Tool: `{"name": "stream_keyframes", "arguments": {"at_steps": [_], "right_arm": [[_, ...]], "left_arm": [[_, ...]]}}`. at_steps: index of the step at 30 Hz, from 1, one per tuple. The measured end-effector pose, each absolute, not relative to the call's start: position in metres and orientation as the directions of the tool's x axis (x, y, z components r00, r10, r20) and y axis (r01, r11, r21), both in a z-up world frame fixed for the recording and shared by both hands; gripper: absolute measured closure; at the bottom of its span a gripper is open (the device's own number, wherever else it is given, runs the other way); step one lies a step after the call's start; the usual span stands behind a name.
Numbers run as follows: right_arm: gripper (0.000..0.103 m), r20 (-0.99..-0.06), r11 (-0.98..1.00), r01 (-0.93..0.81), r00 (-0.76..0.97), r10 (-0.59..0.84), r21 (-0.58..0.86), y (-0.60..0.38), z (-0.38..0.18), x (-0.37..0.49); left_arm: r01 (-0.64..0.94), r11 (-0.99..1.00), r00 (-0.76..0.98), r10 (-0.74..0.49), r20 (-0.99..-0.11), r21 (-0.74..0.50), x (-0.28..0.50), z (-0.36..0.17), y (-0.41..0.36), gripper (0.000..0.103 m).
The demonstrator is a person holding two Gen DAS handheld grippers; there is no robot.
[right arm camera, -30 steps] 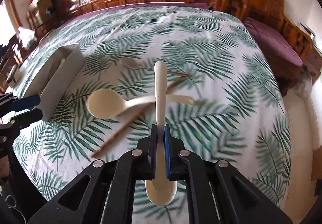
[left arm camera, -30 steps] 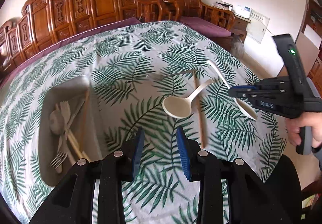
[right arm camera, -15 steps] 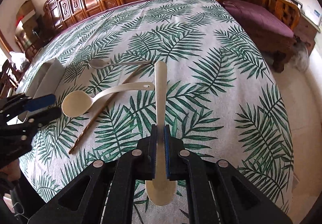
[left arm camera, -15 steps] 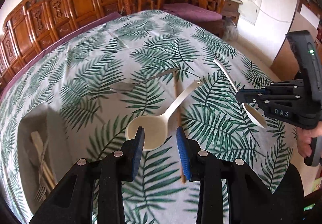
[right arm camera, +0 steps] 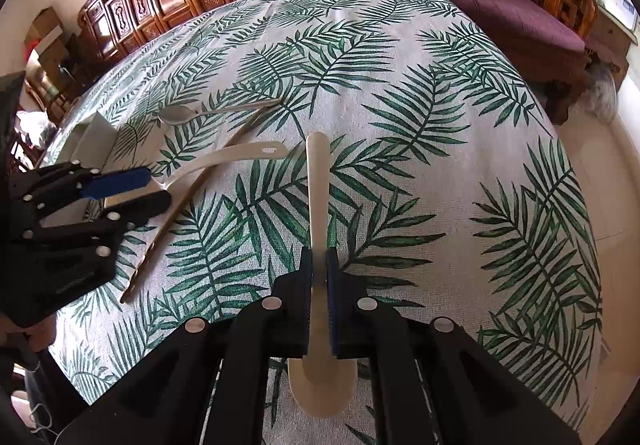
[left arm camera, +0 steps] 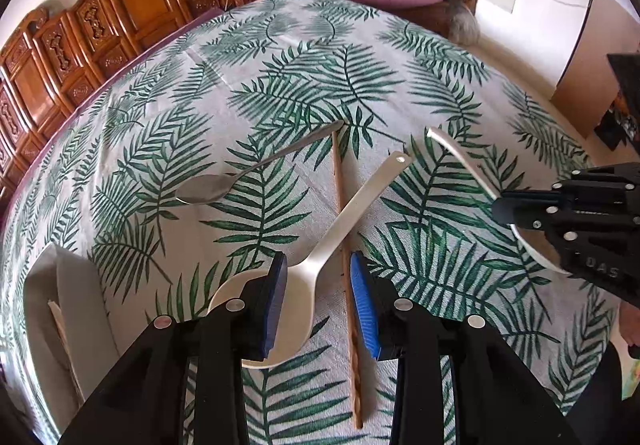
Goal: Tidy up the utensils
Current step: 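Grasp another white plastic spoon with the left tool, then lift both white spoons and carry them over the grey tray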
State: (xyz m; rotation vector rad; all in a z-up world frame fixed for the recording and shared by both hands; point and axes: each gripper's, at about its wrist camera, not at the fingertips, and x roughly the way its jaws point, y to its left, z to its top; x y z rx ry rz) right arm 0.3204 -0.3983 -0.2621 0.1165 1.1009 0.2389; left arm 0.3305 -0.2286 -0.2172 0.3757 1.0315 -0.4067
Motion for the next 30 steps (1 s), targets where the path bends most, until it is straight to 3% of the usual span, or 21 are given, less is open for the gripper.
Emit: {"name": "stream_keyframes", "arguments": {"at_steps": [12, 18, 30], "right_arm": [[0.095, -0.865, 0.968, -0.137, 0.434, 0.251, 0.212, -0.4, -0.262, 0.319], [0.095, -0.864, 0.967, -0.137, 0.435, 0.252, 0.213, -0.4, -0.263, 0.32], [0.095, -0.865, 0.968, -0.139, 0.436, 0.25, 0.21, -0.4, -0.263, 0.319]], "left_arm": [[0.479, 0.871, 0.442, -0.135, -0.887, 0.106, 0.341, -0.226, -0.237, 0.072], [0.461, 0.885, 0.433, -0.156, -0.888, 0.069, 0.348, -0.225, -0.23, 0.086], [0.443, 0.896, 0.441, -0.184, -0.879, 0.035, 0.351, -0.218, -0.222, 0.098]]}}
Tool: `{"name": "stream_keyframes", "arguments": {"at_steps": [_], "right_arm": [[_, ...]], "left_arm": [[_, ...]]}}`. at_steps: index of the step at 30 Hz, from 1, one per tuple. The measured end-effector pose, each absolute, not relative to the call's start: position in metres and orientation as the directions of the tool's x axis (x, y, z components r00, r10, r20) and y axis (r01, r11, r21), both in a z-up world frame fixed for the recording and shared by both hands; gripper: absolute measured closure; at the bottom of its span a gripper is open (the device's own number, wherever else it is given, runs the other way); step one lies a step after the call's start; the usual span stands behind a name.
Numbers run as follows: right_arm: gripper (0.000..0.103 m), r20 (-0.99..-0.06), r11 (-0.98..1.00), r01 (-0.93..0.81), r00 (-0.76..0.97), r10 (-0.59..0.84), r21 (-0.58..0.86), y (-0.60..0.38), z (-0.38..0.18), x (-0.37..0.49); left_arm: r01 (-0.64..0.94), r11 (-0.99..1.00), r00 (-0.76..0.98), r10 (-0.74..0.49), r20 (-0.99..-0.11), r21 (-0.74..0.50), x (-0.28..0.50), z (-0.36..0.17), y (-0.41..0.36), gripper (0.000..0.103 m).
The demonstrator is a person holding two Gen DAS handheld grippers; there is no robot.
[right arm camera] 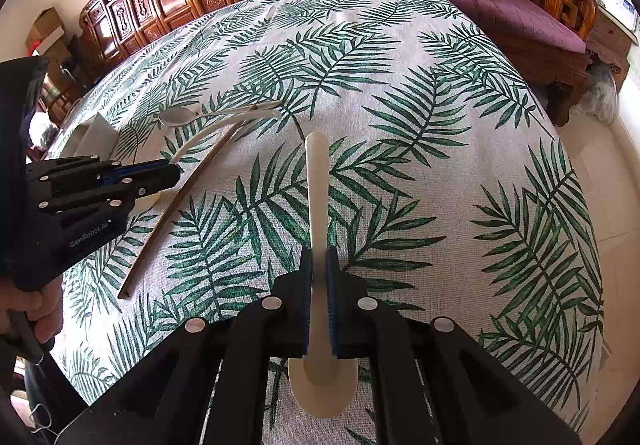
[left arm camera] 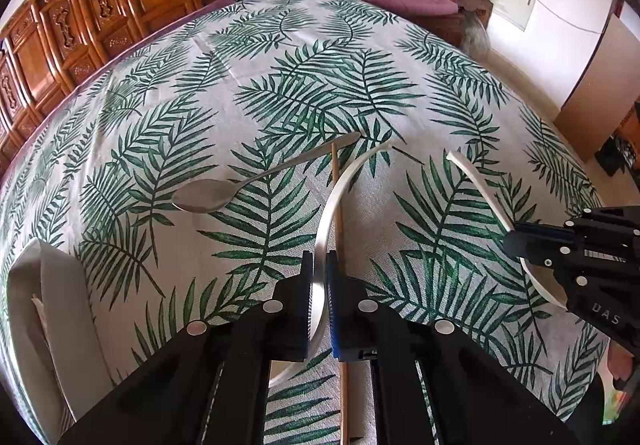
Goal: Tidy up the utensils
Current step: 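Lift both white spoons and carry them over the grey tray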
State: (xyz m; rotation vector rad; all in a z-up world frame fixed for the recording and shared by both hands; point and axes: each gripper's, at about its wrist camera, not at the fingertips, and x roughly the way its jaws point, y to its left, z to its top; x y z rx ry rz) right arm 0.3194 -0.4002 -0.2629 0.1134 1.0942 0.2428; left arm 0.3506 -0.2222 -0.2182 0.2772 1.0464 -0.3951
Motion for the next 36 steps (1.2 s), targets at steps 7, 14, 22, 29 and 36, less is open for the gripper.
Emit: {"name": "stream_keyframes", "arguments": {"at_steps": [7, 14, 22, 29, 36], "right_arm": [[0.095, -0.866, 0.971, -0.138, 0.439, 0.238, 0.197, -0.398, -0.262, 0.32], [0.095, -0.863, 0.974, -0.15, 0.455, 0.219, 0.168, -0.395, -0.257, 0.32], [0.095, -0.841, 0.971, -0.176, 0.492, 0.228, 0.16, -0.384, -0.236, 0.314], [0.095, -0.807, 0.963, -0.213, 0.533, 0.254, 0.163, -0.372, -0.209, 0.309], [0.095, -0.793, 0.958, -0.248, 0.551, 0.259, 0.141, -0.358, -0.197, 0.298]], "left_arm": [[0.448, 0.893, 0.476, -0.207, -0.855, 0.034, 0.333, -0.197, -0.211, 0.1], [0.445, 0.895, 0.512, -0.217, -0.831, 0.04, 0.317, -0.174, -0.197, 0.1], [0.431, 0.902, 0.541, -0.238, -0.807, 0.023, 0.299, -0.151, -0.17, 0.1], [0.409, 0.912, 0.578, -0.236, -0.781, 0.027, 0.285, -0.131, -0.138, 0.1], [0.352, 0.936, 0.6, -0.217, -0.77, 0.011, 0.272, -0.116, -0.092, 0.1]]}}
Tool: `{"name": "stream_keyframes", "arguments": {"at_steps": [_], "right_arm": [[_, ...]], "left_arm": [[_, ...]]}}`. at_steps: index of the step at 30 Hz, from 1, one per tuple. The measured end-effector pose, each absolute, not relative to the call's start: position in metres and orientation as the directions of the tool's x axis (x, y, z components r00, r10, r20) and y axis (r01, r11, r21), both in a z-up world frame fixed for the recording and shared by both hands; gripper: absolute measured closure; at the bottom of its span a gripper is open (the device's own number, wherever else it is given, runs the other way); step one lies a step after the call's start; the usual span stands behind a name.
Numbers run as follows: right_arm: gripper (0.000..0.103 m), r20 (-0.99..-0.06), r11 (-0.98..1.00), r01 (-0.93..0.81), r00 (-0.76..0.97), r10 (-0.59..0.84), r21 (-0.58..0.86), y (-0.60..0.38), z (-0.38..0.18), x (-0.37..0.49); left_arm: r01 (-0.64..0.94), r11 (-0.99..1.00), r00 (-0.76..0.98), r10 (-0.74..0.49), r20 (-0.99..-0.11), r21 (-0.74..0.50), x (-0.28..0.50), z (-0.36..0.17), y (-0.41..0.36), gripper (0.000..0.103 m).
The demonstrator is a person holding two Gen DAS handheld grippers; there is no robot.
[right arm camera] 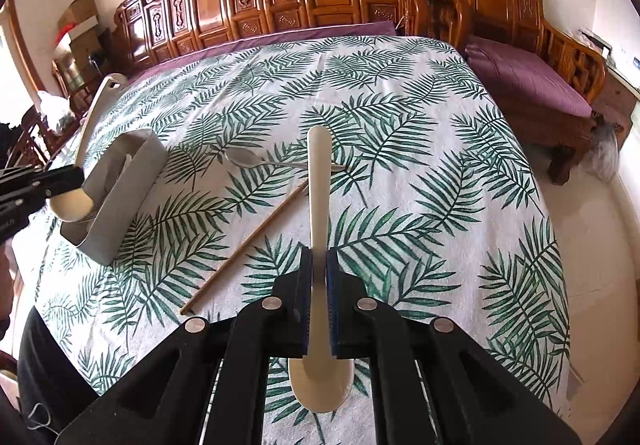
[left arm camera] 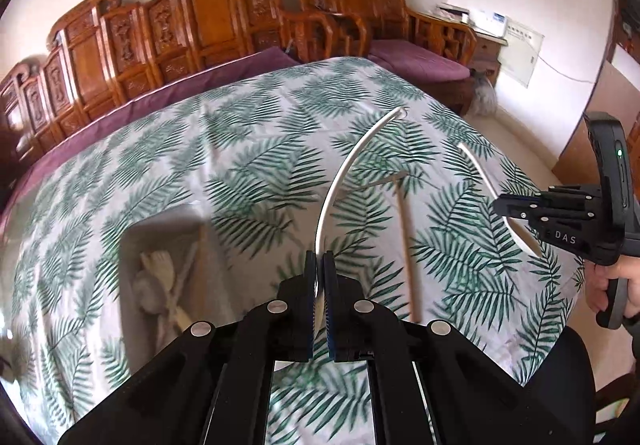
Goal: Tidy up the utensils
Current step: 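Lift both white spoons and carry them over the grey tray, then lower the white spoon into the tray and open the left tool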
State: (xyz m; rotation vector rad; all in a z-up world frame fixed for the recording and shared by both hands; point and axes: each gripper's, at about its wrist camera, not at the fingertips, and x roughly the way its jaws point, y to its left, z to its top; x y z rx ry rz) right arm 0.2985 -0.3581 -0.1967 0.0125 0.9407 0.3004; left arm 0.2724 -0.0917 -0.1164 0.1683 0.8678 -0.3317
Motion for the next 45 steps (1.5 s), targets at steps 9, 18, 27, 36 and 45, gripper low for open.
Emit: {"name": "stream_keyframes", "arguments": {"at_steps": [9, 18, 27, 36, 45], "right_arm": [[0.095, -0.805, 0.952, -0.282, 0.534, 0.26, 0.12, -0.343, -0.201, 0.292], [0.095, -0.801, 0.947, -0.301, 0.535, 0.268, 0.115, -0.322, -0.175, 0.3], [0.095, -0.789, 0.918, -0.365, 0.512, 0.34, 0.159, -0.261, -0.147, 0.309], [0.095, -0.79, 0.863, -0.458, 0.438, 0.428, 0.213, -0.178, -0.147, 0.317], [0.095, -0.813, 0.83, -0.517, 0.379, 0.442, 0.21, -0.12, -0.158, 0.32]], "left_arm": [[0.285, 0.958, 0.618, -0.175, -0.766, 0.011, 0.26, -0.098, -0.036, 0.1], [0.22, 0.975, 0.587, -0.167, -0.792, -0.042, 0.264, -0.113, 0.008, 0.1], [0.175, 0.978, 0.548, -0.189, -0.815, -0.109, 0.285, -0.136, 0.036, 0.1], [0.171, 0.972, 0.519, -0.227, -0.824, -0.16, 0.293, -0.152, 0.045, 0.099], [0.145, 0.969, 0.522, -0.246, -0.817, -0.199, 0.294, -0.15, 0.054, 0.098]]}}
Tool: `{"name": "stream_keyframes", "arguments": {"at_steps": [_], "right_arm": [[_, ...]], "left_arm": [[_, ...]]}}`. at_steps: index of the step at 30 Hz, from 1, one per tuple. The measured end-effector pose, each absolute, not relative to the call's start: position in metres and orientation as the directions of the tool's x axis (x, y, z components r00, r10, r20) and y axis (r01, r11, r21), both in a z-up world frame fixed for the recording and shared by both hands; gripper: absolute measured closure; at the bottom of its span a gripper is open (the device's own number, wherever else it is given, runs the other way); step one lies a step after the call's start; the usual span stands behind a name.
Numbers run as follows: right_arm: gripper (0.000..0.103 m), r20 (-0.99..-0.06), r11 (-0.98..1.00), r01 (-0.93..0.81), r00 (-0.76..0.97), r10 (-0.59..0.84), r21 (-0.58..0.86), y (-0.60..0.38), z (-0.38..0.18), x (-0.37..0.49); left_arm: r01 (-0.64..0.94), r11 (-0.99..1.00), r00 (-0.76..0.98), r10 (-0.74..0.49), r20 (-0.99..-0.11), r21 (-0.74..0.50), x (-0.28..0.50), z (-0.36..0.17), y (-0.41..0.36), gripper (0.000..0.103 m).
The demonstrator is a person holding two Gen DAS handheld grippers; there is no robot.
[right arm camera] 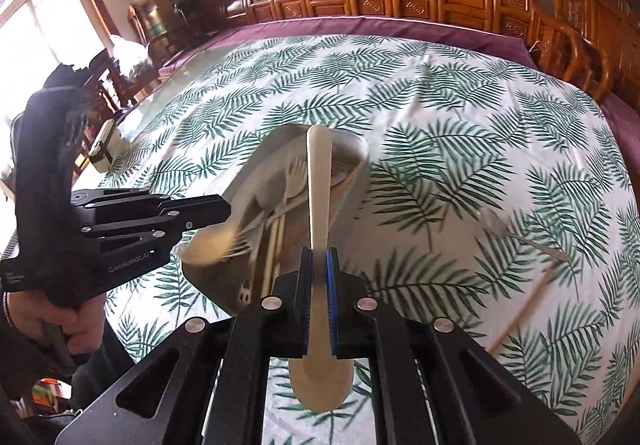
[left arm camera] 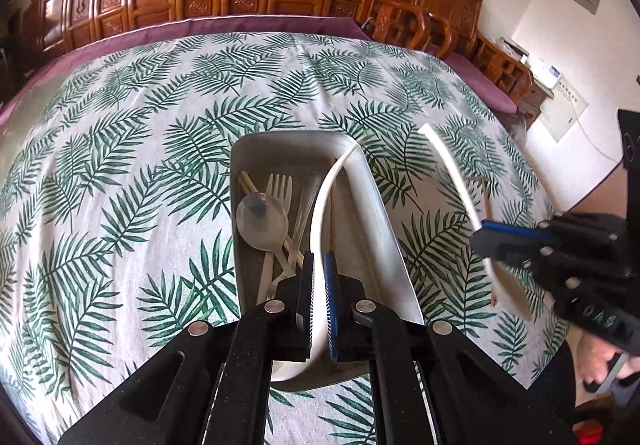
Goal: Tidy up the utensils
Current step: 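Lower the white spoon into the tray and open the left tool, then lower the white spoon into the tray and open the right tool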
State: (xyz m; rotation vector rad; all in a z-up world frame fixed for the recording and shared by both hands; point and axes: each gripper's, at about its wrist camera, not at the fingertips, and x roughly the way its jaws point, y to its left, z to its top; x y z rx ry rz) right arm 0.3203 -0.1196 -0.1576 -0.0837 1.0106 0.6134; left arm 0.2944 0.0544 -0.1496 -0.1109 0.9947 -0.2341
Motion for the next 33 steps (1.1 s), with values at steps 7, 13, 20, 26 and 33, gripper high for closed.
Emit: {"name": "stream_keyframes", "arguments": {"at_steps": [7, 13, 20, 26, 33], "right_arm": [[0.095, -0.805, 0.832, -0.503, 0.379, 0.456, 0.235, -0.102, -0.158, 0.325], [0.095, -0.802, 0.836, -0.475, 0.365, 0.472, 0.276, -0.087, -0.165, 0.332], [0.095, -0.809, 0.838, -0.467, 0.353, 0.469, 0.282, -0.067, -0.176, 0.339], [0.095, -0.819, 0.838, -0.474, 0.344, 0.458, 0.27, -0.054, -0.184, 0.341], [0.094, -0.821, 0.841, -0.468, 0.343, 0.456, 0.271, -0.051, -0.187, 0.343]], "left_arm": [[0.125, 0.974, 0.57, -0.226, -0.79, -0.189, 0.286, -0.13, 0.067, 0.084], [0.102, 0.985, 0.618, -0.171, -0.768, -0.136, 0.277, -0.114, 0.08, 0.065], [0.058, 0.998, 0.675, -0.066, -0.735, -0.036, 0.266, -0.099, 0.099, 0.026], [0.032, 0.999, 0.686, -0.041, -0.726, -0.027, 0.259, -0.094, 0.117, 0.017], [0.012, 0.999, 0.682, -0.036, -0.731, -0.037, 0.252, -0.097, 0.126, 0.016]]}}
